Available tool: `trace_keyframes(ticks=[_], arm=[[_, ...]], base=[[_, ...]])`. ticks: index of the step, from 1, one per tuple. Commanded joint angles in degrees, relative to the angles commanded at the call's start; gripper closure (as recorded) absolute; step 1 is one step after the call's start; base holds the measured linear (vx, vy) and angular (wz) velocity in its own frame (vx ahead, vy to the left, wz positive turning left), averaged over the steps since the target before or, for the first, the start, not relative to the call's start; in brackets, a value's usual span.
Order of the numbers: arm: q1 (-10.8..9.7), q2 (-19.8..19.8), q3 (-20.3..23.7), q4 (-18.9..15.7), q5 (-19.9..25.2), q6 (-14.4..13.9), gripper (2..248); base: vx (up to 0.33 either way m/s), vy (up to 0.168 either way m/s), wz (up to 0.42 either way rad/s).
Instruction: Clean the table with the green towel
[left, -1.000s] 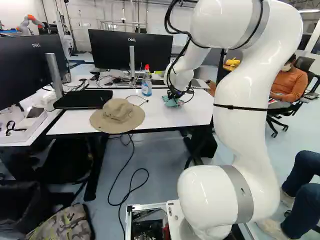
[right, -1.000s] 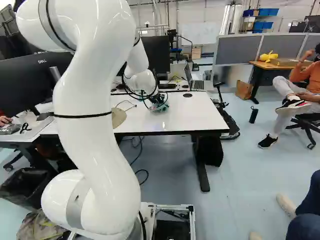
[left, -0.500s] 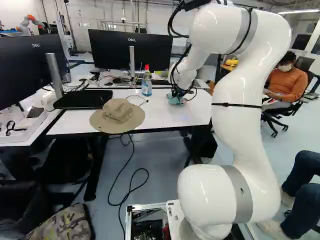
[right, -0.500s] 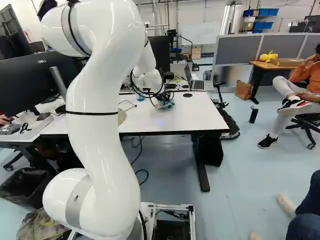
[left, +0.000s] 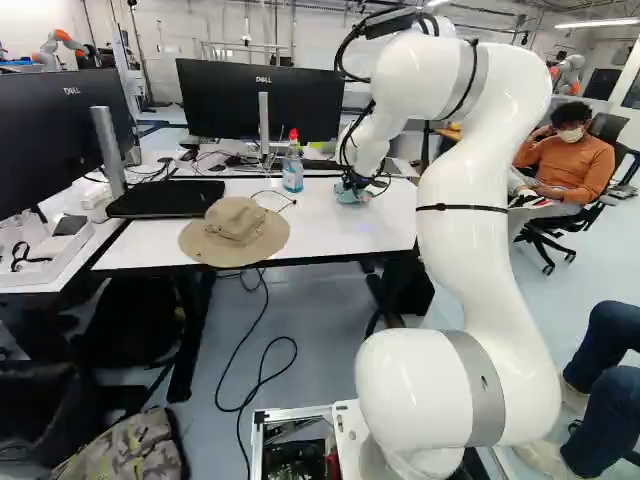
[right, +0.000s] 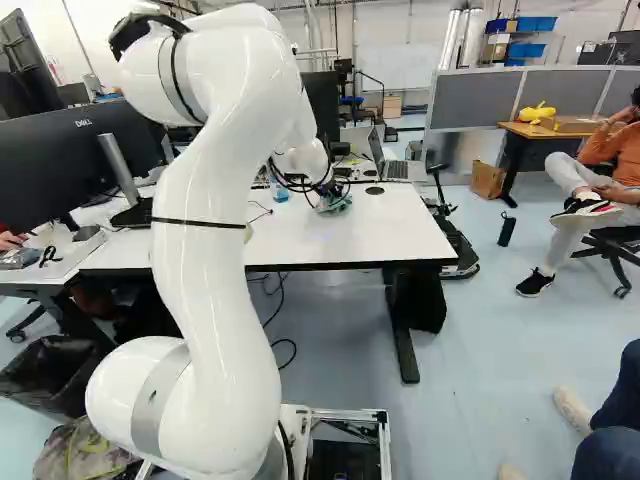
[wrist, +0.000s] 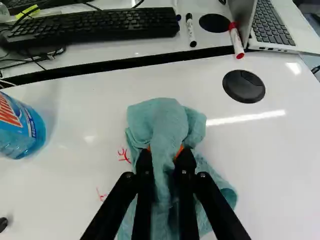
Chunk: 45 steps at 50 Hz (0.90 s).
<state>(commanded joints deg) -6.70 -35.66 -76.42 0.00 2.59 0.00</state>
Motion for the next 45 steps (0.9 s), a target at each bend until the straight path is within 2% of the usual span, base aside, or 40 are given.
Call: trace_keyframes(ticks=[22,45], arm=[[2.6,-2.7,-3.7,0.0,0.0,0.0,198],[5.8,-1.6,-2.2,0.0,0.0,0.0,198]], base=[[0.0,0.0,0.0],[0.0,0.0,0.0]])
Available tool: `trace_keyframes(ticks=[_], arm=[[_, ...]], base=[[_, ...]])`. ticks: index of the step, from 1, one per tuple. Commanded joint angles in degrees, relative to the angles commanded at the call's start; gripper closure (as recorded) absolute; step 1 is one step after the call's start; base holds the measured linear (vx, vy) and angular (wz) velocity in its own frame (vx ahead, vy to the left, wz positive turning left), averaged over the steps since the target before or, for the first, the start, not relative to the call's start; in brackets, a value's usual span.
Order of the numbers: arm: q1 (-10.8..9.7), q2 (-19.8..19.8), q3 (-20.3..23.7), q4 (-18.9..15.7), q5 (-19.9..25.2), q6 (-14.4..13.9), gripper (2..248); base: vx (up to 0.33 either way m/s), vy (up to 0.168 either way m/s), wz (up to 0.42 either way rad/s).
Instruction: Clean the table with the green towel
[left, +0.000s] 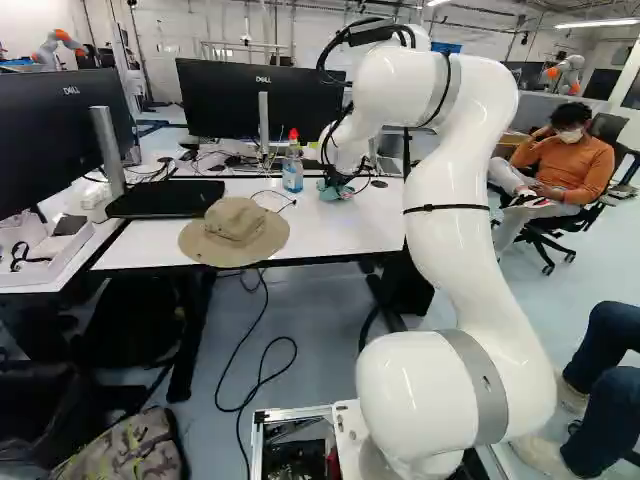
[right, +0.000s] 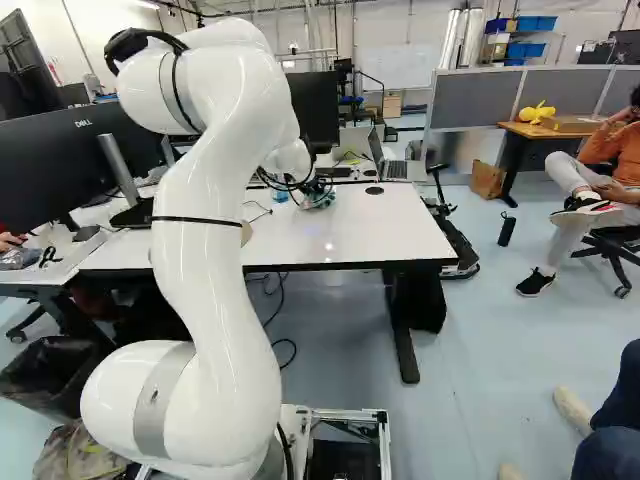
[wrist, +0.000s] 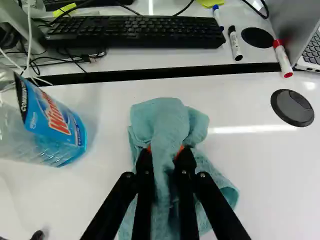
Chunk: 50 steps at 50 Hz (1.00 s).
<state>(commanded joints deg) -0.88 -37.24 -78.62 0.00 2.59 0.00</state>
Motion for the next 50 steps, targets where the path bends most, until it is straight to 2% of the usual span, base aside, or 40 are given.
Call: trace_keyframes(ticks=[27,50], arm=[[2.5,5.4,7.5,0.0,0.0,0.0,198],[3.4,10.8,14.7,0.0,0.0,0.0,198]], base=[[0.0,0.0,0.0],[0.0,0.0,0.0]])
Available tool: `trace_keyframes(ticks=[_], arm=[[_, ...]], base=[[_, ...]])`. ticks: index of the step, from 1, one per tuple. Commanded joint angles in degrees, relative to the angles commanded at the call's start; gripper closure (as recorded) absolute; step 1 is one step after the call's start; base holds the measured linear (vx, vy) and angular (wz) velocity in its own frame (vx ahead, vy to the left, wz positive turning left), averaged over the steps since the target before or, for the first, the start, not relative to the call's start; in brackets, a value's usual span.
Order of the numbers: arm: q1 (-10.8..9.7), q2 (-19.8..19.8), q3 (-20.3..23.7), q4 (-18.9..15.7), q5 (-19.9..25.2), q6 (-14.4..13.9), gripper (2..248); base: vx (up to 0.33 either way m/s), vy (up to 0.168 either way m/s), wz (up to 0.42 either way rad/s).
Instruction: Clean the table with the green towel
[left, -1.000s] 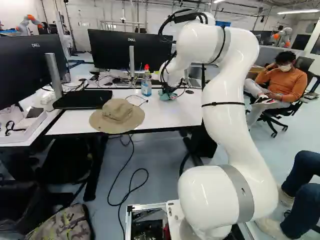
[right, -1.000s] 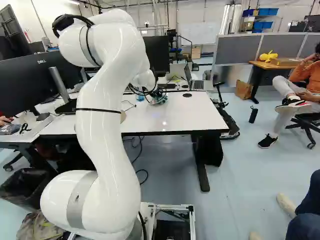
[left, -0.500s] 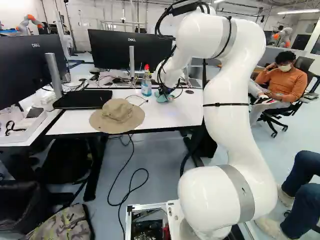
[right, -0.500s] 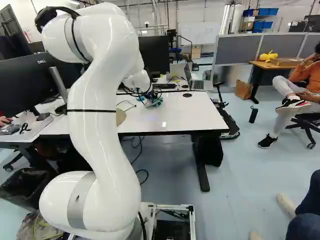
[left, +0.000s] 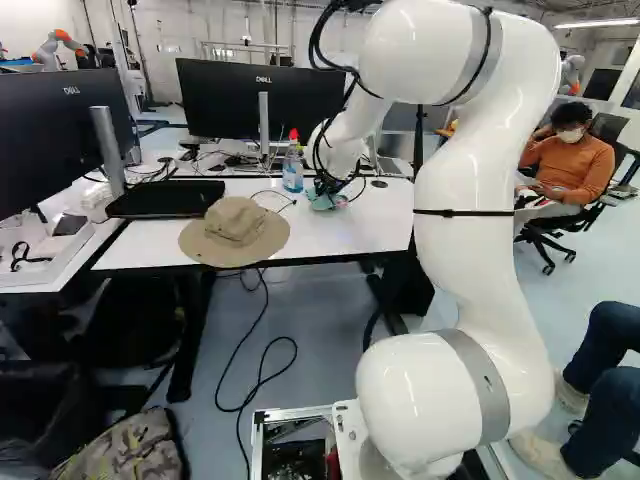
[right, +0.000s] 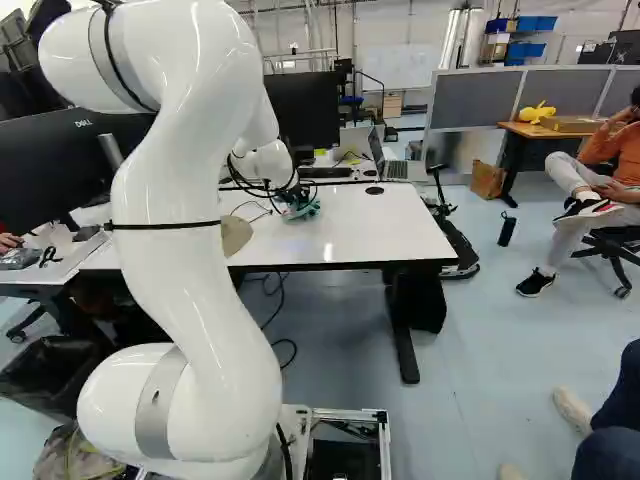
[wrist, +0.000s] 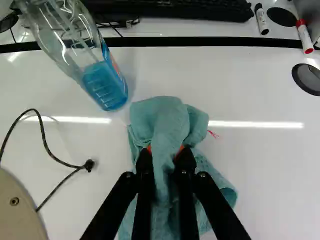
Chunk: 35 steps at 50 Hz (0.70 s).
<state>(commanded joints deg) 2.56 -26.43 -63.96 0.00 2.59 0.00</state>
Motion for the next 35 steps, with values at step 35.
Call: trace_keyframes(ticks=[35], arm=[[-4.4,2.8,3.7,0.0,0.0,0.0,198]], base=[[0.0,0.0,0.0]])
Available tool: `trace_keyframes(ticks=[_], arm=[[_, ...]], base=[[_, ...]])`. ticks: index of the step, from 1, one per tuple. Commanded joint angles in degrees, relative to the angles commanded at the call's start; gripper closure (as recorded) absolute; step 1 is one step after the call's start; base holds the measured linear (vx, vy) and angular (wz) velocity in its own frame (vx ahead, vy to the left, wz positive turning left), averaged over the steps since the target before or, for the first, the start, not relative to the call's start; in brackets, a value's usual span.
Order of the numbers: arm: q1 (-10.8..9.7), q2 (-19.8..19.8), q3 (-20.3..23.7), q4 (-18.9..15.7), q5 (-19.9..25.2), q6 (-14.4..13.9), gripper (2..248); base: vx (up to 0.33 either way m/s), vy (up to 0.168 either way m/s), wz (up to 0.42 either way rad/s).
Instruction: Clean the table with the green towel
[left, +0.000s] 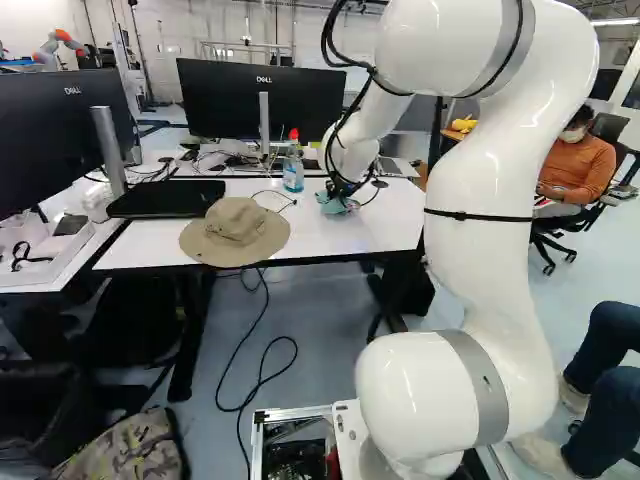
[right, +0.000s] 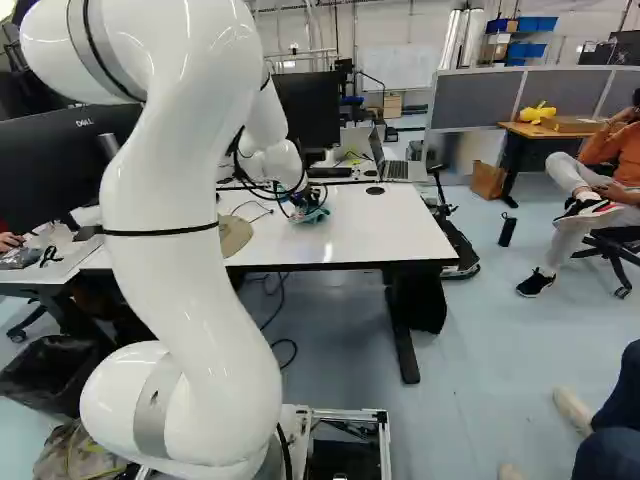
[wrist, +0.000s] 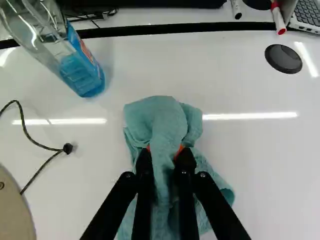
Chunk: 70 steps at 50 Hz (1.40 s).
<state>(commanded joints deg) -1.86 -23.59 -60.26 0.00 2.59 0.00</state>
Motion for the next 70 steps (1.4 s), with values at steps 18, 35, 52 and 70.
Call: trace_keyframes(ticks=[18,35,52,70], arm=[[-2.8,-1.8,-2.3,0.0,0.0,0.0,198],[-4.7,-5.3,-6.9,0.0,0.0,0.0,198],[-5.9,-9.3,-12.3,0.0,0.0,0.0,198],[-5.7,-13.4,-18.0,0.0,0.0,0.0,198]], base=[[0.0,0.0,0.0],[0.0,0.0,0.0],[0.0,0.0,0.0],[0.0,0.0,0.0]])
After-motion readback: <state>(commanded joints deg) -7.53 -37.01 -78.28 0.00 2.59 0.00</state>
